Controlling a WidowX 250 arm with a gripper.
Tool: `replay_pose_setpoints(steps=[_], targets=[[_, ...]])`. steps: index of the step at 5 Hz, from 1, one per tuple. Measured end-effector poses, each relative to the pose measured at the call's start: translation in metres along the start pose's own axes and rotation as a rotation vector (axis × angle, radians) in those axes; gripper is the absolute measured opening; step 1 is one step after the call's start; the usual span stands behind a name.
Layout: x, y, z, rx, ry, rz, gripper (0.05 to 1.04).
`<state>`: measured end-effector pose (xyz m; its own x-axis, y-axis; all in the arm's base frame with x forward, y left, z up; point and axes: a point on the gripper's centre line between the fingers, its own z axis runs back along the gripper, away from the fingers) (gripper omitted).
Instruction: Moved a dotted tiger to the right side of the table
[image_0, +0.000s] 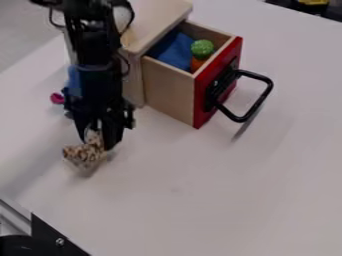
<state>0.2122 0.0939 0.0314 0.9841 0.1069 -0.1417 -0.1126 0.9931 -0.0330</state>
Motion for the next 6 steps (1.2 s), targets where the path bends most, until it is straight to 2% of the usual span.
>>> replay_pose_setpoints(steps=[1,2,3,4,5,6], targets=[[0.007,-0.009,0.052,-0.037,-0.118,-0.071,0.465],[0.018,-0.027,0.082,-0.094,-0.202,-0.117,0.464],[0.027,-0.061,0.087,-0.13,-0.237,-0.232,0.464],[0.05,-0.103,0.07,-0.145,-0.257,-0.327,0.464],[0.048,-0.135,0.053,-0.09,-0.255,-0.348,0.464],[0.023,-0.137,0.022,-0.022,-0.213,-0.282,0.464]])
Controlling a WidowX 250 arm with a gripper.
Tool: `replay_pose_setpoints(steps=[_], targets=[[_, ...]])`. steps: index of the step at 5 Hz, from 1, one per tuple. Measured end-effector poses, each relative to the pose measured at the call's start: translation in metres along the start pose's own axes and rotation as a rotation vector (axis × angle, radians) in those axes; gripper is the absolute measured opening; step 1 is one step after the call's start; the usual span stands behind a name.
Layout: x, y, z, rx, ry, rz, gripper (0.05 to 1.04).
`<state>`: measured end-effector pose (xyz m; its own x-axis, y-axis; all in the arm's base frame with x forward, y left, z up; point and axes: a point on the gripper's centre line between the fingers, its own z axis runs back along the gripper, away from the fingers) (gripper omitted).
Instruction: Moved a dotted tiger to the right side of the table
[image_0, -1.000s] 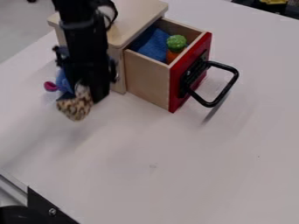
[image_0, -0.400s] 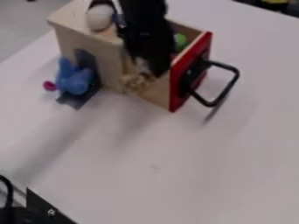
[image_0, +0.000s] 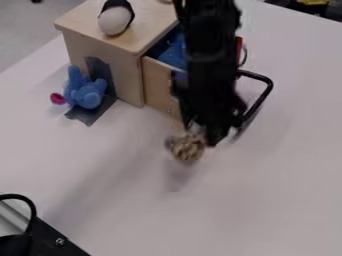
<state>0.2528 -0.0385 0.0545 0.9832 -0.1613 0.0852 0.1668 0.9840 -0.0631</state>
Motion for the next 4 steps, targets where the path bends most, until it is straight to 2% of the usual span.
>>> replay_pose_setpoints(steps=[1,2,3,4], targets=[[-0.016,-0.004,-0.021,0.049,0.026,0.049,0.537],[-0.019,-0.002,-0.024,0.066,0.039,0.1,0.827],[-0.016,0.001,-0.012,0.053,0.022,0.109,1.009],[-0.008,0.009,0.031,0.026,-0.059,0.112,1.001]])
